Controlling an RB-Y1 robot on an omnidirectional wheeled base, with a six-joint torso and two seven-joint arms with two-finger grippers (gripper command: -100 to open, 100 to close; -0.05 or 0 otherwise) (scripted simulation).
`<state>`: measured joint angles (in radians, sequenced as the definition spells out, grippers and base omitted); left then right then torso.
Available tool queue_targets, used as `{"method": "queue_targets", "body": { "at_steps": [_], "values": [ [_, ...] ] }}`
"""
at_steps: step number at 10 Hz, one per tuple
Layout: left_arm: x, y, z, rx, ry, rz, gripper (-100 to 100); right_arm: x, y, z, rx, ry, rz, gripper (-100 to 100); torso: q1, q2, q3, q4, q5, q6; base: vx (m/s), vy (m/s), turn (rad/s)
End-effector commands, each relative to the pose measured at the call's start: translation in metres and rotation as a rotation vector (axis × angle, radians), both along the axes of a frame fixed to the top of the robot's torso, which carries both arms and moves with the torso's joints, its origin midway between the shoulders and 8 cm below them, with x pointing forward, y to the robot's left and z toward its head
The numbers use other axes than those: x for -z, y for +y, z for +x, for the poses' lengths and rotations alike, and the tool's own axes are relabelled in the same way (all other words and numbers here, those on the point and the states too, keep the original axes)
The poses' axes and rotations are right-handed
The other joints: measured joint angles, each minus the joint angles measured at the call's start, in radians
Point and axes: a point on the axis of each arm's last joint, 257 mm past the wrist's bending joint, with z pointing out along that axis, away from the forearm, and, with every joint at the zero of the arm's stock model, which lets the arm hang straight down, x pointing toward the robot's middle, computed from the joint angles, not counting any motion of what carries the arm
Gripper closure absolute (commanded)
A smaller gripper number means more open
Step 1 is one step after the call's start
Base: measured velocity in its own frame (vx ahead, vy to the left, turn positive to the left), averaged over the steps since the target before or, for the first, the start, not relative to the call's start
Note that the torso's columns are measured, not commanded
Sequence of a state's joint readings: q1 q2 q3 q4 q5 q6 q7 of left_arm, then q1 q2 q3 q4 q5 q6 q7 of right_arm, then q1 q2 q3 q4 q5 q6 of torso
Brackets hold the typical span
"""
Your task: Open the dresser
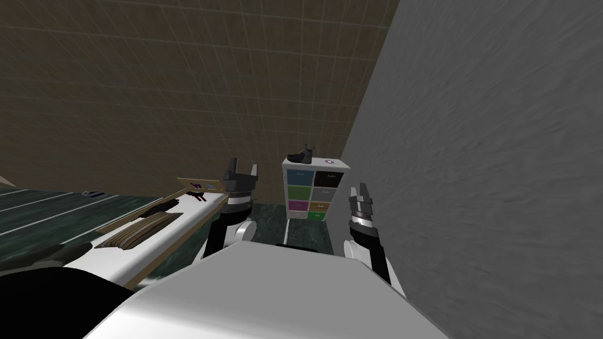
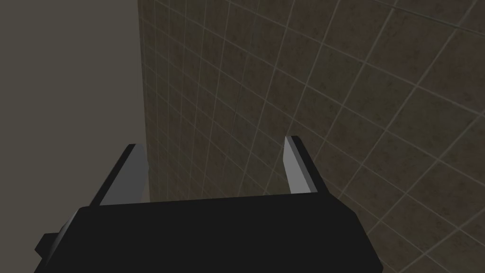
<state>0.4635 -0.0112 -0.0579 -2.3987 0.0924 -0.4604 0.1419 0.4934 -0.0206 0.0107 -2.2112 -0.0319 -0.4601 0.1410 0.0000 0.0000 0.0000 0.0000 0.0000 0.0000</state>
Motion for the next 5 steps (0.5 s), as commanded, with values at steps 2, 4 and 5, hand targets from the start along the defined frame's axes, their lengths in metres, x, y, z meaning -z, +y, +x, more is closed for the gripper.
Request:
{"method": "queue_targets", "body": {
  "at_steps": [2,4,5],
  "values": [
    [0.0000,0.0000,0.0000,0.000,0.000,0.000,0,0.0000,0.0000,0.0000,0.000,0.000,0.000,0,0.000,0.104,-0.209,0.105,0.000,0.000,0.000,0.000,0.000],
    [-0.0001,0.0000,-0.0001,0.000,0.000,0.000,0,-0.0001,0.0000,0.0000,0.000,0.000,0.000,0,0.000,0.248,-0.497,0.248,0.000,0.000,0.000,0.000,0.000],
    [-0.0001,0.0000,-0.0001,0.000,0.000,0.000,0,-0.0001,0.0000,0.0000,0.000,0.000,0.000,0,0.000,0.322,-0.644,0.322,0.000,0.000,0.000,0.000,0.000]
  ]
}}
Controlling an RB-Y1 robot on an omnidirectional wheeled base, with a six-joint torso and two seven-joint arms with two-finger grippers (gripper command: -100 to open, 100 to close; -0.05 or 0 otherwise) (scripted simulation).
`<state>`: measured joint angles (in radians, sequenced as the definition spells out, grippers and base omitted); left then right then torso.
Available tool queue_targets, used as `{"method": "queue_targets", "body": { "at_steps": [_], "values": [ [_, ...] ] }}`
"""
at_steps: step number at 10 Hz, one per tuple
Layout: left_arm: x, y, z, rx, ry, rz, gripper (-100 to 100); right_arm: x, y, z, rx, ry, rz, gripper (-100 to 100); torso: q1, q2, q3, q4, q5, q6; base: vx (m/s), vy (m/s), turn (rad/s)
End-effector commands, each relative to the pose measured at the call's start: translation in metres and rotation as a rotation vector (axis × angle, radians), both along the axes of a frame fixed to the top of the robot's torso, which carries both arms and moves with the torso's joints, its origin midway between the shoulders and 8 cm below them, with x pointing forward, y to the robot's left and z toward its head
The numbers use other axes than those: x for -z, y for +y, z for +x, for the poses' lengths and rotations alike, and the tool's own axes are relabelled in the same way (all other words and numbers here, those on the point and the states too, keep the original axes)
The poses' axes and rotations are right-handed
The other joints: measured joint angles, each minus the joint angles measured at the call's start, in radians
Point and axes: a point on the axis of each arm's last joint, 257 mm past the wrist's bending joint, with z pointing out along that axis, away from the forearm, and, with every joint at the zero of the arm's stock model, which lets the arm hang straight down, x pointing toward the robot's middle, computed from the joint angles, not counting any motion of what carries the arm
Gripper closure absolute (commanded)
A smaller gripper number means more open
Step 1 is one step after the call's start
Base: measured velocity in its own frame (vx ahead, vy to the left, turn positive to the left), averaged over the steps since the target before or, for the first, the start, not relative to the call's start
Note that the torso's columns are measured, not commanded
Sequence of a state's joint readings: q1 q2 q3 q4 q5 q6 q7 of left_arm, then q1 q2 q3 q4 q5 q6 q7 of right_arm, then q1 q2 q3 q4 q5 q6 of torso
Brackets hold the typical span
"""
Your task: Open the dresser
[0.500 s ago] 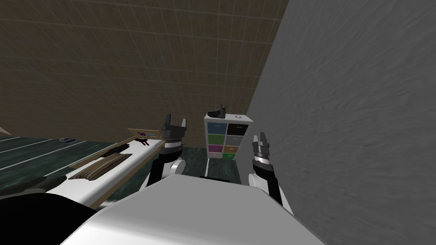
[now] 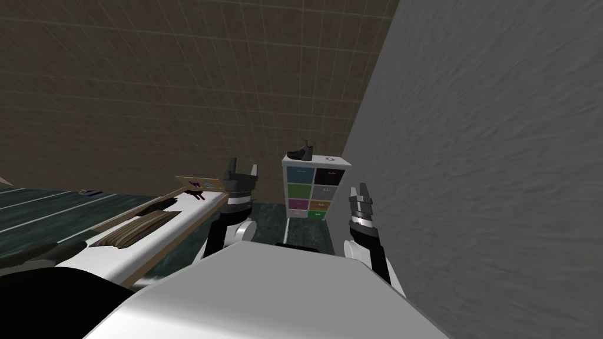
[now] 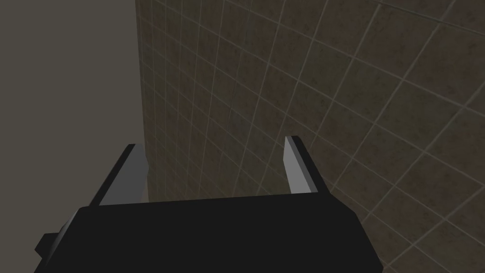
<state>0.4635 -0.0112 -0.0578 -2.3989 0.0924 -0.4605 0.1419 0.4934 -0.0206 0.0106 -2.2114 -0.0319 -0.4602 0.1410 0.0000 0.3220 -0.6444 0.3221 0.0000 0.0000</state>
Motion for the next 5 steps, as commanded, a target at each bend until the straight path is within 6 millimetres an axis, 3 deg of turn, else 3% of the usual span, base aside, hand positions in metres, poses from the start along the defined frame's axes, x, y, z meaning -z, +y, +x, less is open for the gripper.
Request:
{"method": "queue_targets", "body": {
  "at_steps": [1,4,5],
  "values": [
    [0.0000,0.0000,0.0000,0.000,0.000,0.000,0,0.0000,0.0000,0.0000,0.000,0.000,0.000,0,0.000,0.074,-0.147,0.074,0.000,0.000,0.000,0.000,0.000],
    [0.0000,0.0000,0.0000,0.000,0.000,0.000,0,-0.0001,0.0000,0.0000,0.000,0.000,0.000,0,0.000,0.296,-0.590,0.295,0.000,0.000,0.000,0.000,0.000],
    [0.0000,0.0000,0.0000,0.000,0.000,0.000,0,0.0008,0.0016,0.0006,0.000,0.010,-0.045,-100,0.000,0.369,-0.738,0.369,0.000,0.000,0.013,0.012,0.010]
  ]
}}
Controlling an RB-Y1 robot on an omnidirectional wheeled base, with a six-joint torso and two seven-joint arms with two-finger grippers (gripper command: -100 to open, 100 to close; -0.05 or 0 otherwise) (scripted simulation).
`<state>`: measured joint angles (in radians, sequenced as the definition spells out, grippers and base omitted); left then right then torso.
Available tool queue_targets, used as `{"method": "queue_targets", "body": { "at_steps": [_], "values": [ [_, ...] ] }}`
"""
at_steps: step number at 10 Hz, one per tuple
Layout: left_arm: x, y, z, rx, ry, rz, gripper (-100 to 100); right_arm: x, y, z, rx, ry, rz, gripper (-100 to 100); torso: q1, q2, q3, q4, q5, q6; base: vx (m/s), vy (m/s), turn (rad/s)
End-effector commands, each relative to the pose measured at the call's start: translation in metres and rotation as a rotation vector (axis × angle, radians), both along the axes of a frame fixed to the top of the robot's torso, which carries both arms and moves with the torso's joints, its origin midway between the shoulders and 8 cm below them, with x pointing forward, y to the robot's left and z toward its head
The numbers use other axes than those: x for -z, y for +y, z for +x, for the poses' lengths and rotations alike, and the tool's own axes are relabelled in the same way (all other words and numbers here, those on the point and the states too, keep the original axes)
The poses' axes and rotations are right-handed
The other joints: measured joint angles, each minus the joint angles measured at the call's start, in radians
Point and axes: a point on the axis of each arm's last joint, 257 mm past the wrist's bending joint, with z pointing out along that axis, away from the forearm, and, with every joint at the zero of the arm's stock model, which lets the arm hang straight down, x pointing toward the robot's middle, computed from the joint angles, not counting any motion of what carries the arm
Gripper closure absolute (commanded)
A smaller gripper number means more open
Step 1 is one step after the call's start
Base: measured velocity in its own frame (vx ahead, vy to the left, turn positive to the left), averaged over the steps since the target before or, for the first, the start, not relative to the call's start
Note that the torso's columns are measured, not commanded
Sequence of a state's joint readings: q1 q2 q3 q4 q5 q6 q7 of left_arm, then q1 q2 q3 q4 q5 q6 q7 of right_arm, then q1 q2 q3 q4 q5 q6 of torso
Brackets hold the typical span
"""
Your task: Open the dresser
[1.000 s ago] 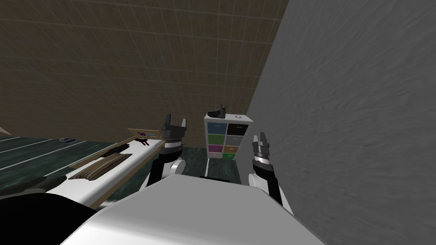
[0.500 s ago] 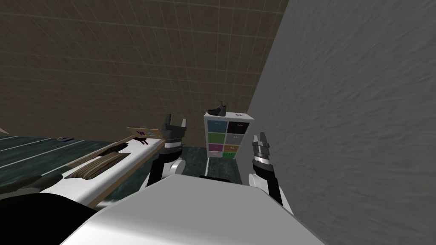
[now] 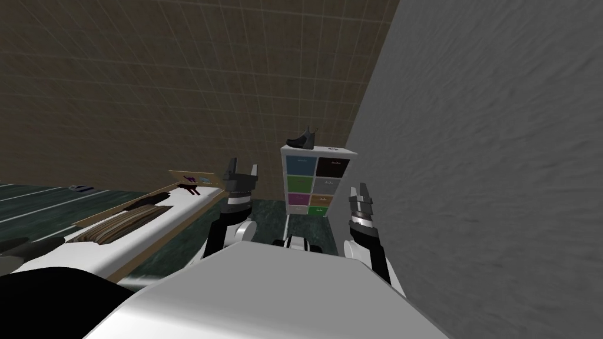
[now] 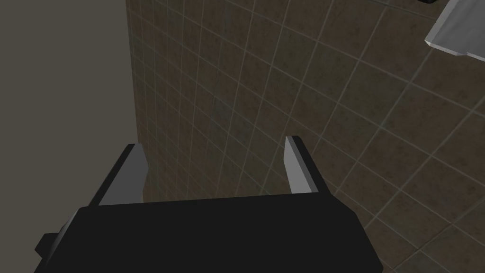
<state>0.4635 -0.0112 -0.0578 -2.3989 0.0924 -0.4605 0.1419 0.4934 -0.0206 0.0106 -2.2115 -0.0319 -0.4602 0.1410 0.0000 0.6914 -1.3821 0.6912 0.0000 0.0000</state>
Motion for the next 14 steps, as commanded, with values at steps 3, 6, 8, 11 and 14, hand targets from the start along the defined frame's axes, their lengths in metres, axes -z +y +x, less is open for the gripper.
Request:
{"method": "queue_targets", "body": {
  "at_steps": [3,6,8,11,14],
  "values": [
    [0.000,0.000,0.000,0.000,0.001,0.000,0,0.003,0.004,0.002,0.026,0.037,-0.175,-100,0.002,0.045,-0.093,0.045,0.000,0.000,0.020,0.039,0.019],
    [0.000,0.000,0.000,0.000,0.001,0.000,0,0.006,0.003,0.003,0.088,0.065,-0.344,-100,0.001,0.046,-0.094,0.047,0.000,0.000,0.041,0.067,0.032],
    [0.000,0.000,0.000,0.000,0.001,0.000,0,0.008,0.000,0.004,0.143,0.083,-0.469,-100,0.000,0.047,-0.094,0.047,0.000,0.000,0.040,0.085,0.030],
    [0.000,0.000,0.000,0.000,0.001,0.000,0,0.009,-0.003,0.004,0.212,0.100,-0.608,-100,-0.001,0.047,-0.094,0.047,0.000,0.000,0.038,0.063,0.029],
    [0.000,0.000,0.000,0.000,0.001,0.000,0,0.010,-0.008,0.004,0.287,0.117,-0.754,-100,0.000,0.047,-0.094,0.047,0.000,0.000,0.041,0.069,0.030]
  ]
}}
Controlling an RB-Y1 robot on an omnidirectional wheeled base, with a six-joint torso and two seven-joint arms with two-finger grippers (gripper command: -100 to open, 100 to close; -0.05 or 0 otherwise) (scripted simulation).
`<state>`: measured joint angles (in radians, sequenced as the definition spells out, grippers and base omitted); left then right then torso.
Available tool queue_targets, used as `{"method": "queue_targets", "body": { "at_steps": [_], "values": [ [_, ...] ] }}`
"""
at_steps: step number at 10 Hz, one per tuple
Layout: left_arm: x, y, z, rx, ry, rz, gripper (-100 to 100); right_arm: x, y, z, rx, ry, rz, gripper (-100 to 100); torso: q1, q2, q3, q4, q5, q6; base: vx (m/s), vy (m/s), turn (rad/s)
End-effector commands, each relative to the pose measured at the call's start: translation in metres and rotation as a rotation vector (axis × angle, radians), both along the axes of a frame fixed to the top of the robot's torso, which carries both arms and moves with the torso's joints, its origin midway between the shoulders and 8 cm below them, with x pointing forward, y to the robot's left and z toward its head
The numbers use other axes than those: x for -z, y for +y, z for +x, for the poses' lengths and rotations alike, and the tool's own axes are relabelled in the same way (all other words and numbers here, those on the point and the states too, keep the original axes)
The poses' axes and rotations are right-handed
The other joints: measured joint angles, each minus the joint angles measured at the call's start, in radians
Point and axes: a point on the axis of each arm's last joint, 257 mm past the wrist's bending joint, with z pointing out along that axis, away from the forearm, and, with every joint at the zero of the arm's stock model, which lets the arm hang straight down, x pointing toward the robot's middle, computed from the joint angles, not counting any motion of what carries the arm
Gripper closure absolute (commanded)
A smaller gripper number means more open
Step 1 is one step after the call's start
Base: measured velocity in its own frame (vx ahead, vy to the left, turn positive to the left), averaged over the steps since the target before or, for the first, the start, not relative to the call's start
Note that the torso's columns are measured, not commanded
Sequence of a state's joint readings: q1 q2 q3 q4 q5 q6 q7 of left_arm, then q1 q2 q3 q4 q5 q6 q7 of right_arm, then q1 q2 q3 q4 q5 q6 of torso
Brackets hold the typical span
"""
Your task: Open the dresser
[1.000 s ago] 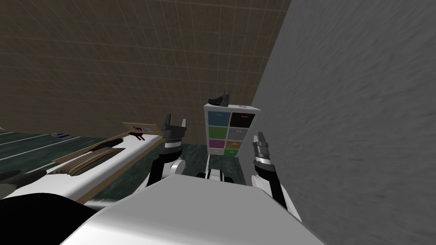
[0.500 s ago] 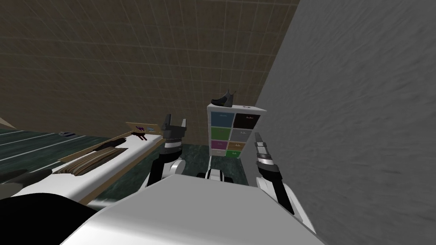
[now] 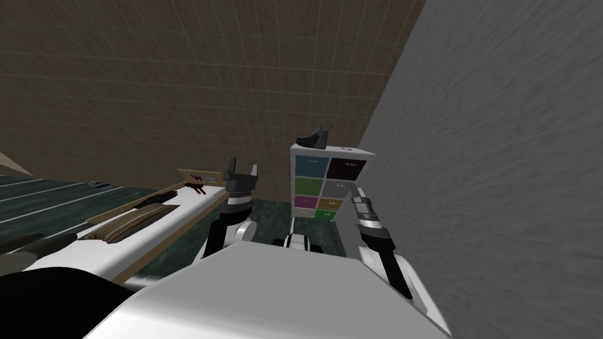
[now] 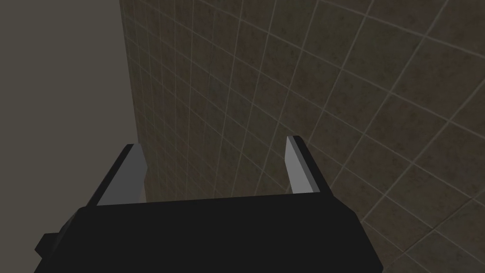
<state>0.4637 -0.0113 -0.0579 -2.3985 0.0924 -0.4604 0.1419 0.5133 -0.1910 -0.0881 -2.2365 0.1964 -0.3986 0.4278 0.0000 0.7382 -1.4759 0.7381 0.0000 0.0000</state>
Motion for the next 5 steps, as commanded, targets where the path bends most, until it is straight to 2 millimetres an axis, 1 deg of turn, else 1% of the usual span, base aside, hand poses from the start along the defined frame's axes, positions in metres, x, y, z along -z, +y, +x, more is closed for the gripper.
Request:
{"method": "queue_targets", "body": {
  "at_steps": [1,2,3,5],
  "values": [
    [0.0000,0.0000,0.0000,0.000,0.000,0.000,0,0.0009,-0.0038,0.0003,0.058,0.007,-0.119,-100,0.001,-0.001,-0.001,0.000,0.000,0.000,0.042,0.069,0.016],
    [0.0000,0.0000,0.0000,0.000,0.000,0.000,0,0.0014,-0.0065,0.0003,0.096,0.012,-0.195,-100,0.000,0.000,0.000,0.000,0.000,0.000,0.040,0.072,0.033],
    [0.0000,0.0000,0.0000,0.000,0.000,0.000,0,0.0014,-0.0065,0.0003,0.098,0.012,-0.199,-100,0.000,0.000,0.000,0.000,0.000,0.000,0.027,0.054,0.015],
    [0.0000,0.0000,0.0000,0.000,0.000,0.000,0,0.0027,-0.0129,0.0005,0.170,0.022,-0.347,-100,-0.001,0.000,0.000,0.000,0.000,0.000,0.041,0.068,0.042]
  ]
}}
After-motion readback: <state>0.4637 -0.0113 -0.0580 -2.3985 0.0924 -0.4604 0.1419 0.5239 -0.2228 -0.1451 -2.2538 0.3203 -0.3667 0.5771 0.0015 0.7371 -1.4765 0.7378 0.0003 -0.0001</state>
